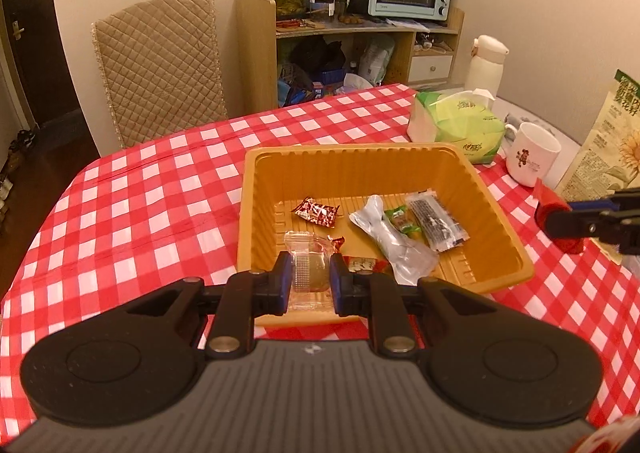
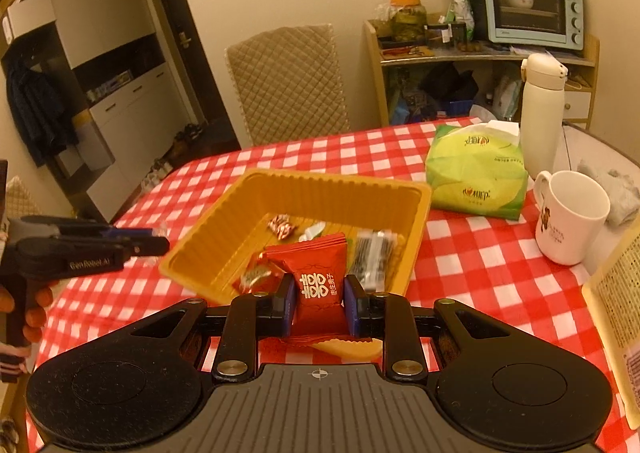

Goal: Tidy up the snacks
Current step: 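Carry the red pack with the right gripper while the left carries the clear candy to the tray, then open the right gripper over the tray while the left gripper releases the clear candy into it, then move both open grippers back to the yellow and red candies on the cloth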

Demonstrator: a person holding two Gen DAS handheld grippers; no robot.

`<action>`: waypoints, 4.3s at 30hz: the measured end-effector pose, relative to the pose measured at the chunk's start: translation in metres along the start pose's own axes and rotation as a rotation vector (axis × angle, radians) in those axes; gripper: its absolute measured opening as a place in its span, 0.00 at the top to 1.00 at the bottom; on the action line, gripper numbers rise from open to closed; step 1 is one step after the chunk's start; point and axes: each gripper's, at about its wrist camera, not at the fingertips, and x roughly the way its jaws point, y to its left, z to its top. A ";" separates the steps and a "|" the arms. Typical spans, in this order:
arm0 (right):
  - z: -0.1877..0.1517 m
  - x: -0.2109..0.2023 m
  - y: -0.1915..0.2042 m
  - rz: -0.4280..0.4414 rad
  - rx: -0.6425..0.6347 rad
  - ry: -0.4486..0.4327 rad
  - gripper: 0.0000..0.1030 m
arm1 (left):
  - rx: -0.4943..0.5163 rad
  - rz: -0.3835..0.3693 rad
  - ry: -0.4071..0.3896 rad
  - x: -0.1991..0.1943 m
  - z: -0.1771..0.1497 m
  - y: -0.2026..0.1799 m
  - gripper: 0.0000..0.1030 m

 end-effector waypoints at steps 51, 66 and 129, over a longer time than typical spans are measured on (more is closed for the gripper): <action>0.014 0.068 -0.014 -0.046 0.071 0.069 0.75 | 0.015 -0.059 0.100 0.058 0.011 0.011 0.76; 0.008 0.079 -0.022 -0.044 0.131 0.061 0.36 | 0.001 -0.060 0.102 0.055 0.007 0.015 0.66; -0.125 -0.124 0.042 0.103 -0.081 0.065 0.09 | -0.188 0.058 0.020 -0.196 -0.150 -0.082 0.18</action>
